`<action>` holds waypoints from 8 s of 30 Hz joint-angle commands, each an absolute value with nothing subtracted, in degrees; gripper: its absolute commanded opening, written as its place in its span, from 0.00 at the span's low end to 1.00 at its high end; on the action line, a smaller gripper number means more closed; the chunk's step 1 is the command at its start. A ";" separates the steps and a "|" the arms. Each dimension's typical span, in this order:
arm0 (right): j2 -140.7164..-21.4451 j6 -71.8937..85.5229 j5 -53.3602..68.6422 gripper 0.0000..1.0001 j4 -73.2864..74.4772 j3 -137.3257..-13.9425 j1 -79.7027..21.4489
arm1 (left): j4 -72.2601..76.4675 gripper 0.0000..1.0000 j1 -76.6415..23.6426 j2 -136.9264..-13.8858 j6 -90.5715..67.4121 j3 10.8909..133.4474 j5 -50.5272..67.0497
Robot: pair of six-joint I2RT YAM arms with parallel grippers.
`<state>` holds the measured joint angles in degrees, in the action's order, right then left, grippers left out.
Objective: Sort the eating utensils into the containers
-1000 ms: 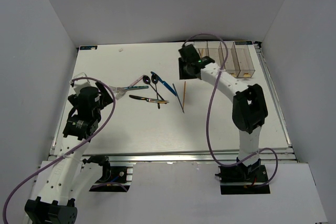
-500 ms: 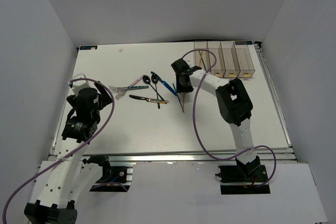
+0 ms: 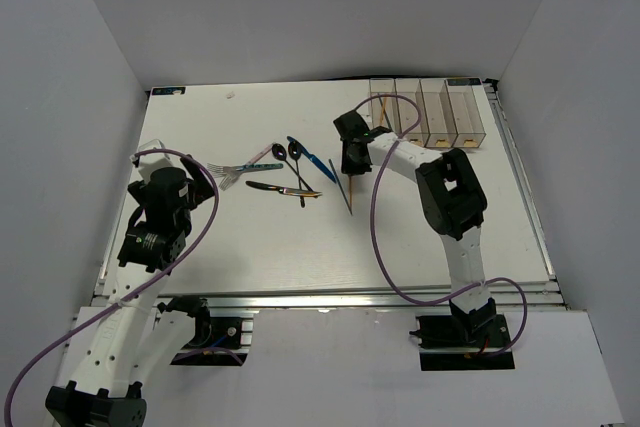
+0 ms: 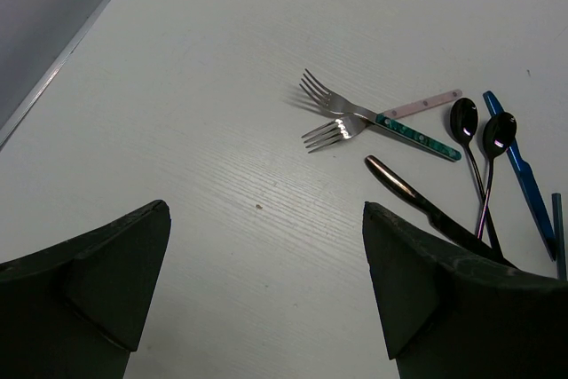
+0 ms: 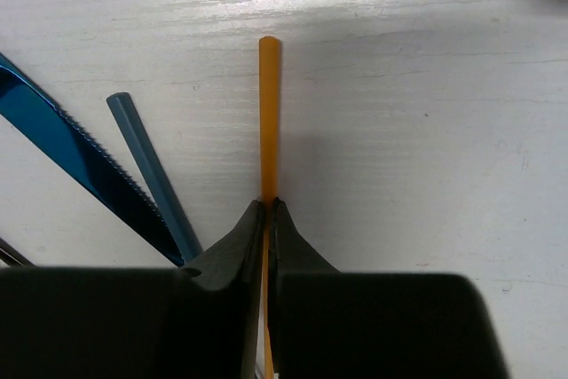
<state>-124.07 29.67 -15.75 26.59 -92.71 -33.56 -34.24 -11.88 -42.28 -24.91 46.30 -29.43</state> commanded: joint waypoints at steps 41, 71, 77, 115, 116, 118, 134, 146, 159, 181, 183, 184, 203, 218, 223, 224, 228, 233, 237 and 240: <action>-139.84 5.45 -12.04 0.11 16.79 -131.75 -17.05 | -32.87 0.98 -13.18 -45.79 -24.17 45.88 -26.63; -111.88 21.45 -18.64 0.48 25.14 -82.88 -42.71 | -34.28 0.98 -13.80 -41.57 -25.49 46.14 -31.11; -116.36 16.71 -18.37 0.49 26.37 -85.95 -42.10 | -34.28 0.98 -13.89 -42.19 -25.40 46.14 -31.03; -121.37 16.52 -12.39 0.00 32.25 -110.45 -27.43 | -34.28 0.98 -14.15 -43.24 -25.22 46.14 -30.76; -121.90 16.52 -12.39 0.00 32.34 -112.13 -26.73 | -34.28 0.98 -14.15 -43.50 -25.22 46.14 -30.85; -124.09 15.91 -12.92 0.00 31.82 -116.86 -24.44 | -34.28 0.98 -14.24 -43.86 -25.22 46.23 -30.76; -137.28 14.06 1.76 0.00 18.28 -129.81 -13.01 | -33.66 0.98 -14.15 -47.02 -24.61 46.23 -28.57; -135.09 14.59 0.53 0.44 18.19 -126.21 -13.18 | -33.49 0.98 -14.24 -45.79 -24.43 46.14 -28.12; -115.67 4.32 2.98 0.63 21.80 -106.29 -27.41 | -34.28 0.98 -14.24 -43.86 -25.14 46.32 -30.58; -126.99 16.34 -9.14 0.59 27.16 -110.03 -42.18 | -34.45 0.98 -14.41 -44.21 -25.22 46.23 -30.85; -128.67 17.84 -9.75 0.58 26.64 -111.09 -42.45 | -34.45 0.98 -14.41 -44.12 -25.22 46.32 -30.94; -129.02 18.28 -9.76 0.57 26.28 -111.27 -42.71 | -34.45 0.98 -14.33 -44.03 -25.22 46.23 -30.94; -136.59 23.64 -13.35 0.43 24.26 -116.29 -43.07 | -34.28 0.98 -14.41 -43.86 -25.14 46.32 -30.32; -133.33 25.57 -17.83 0.41 22.50 -114.79 -45.88 | -34.19 0.98 -14.41 -43.86 -25.05 46.14 -29.97; -133.42 26.01 -19.68 0.40 23.38 -115.75 -46.23 | -34.10 0.98 -14.41 -43.77 -25.05 46.14 -29.97; -133.07 26.02 -19.86 0.40 22.77 -115.32 -46.32 | -34.19 0.98 -14.41 -43.86 -25.05 46.14 -29.88; -130.17 26.10 -20.30 0.40 20.13 -112.24 -47.02 | -34.10 0.98 -14.41 -43.86 -24.96 46.23 -29.80; -129.20 24.70 -20.48 0.40 19.86 -111.89 -48.25 | -34.01 0.98 -14.41 -43.95 -24.96 46.23 -29.62; -129.98 23.56 -18.81 0.36 20.30 -113.11 -48.52 | -33.93 0.98 -14.50 -43.94 -24.96 46.14 -29.62; -132.36 22.50 -18.81 0.34 22.32 -116.45 -48.52 | -34.10 0.98 -14.50 -44.03 -24.96 46.23 -29.62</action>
<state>-131.85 24.01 -18.72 22.17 -112.79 -48.21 -34.30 -14.11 -44.62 -25.08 46.22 -30.37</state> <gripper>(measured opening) 0.350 0.980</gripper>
